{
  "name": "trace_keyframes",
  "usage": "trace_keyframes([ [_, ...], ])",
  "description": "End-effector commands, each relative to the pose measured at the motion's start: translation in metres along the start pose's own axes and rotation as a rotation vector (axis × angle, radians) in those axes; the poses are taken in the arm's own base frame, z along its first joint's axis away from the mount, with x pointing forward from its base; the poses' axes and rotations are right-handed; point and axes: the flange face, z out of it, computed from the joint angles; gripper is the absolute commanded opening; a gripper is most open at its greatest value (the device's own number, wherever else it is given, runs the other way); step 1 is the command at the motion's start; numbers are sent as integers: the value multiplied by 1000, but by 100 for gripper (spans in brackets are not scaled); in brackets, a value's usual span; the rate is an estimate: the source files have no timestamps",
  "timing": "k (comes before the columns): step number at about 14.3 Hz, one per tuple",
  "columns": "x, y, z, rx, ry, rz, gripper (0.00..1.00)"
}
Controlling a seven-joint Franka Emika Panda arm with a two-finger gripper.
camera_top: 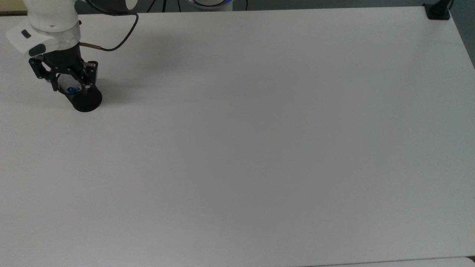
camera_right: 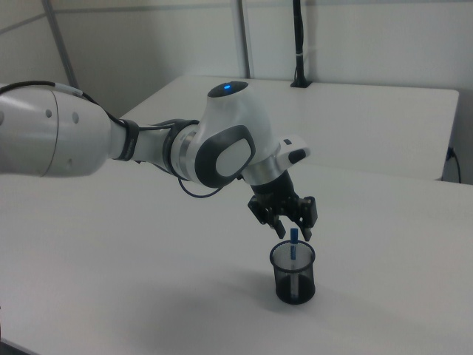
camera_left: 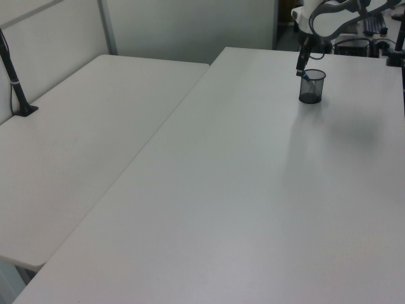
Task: Remove the marker
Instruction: 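Close the gripper on the blue-capped marker in the cup, then lift the marker up out of the cup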
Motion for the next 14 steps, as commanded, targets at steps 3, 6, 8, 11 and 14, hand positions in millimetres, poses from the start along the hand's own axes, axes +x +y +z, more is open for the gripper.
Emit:
trace_keyframes([
  [3, -1, -2, -5, 43, 43, 121, 9],
  [6, -1, 2, -25, 57, 71, 148, 0],
  [8, -3, 5, -63, 73, 95, 169, 0],
  [11, -4, 17, -143, 95, 103, 189, 0],
  [14, -8, 17, -207, 189, 108, 206, 0],
])
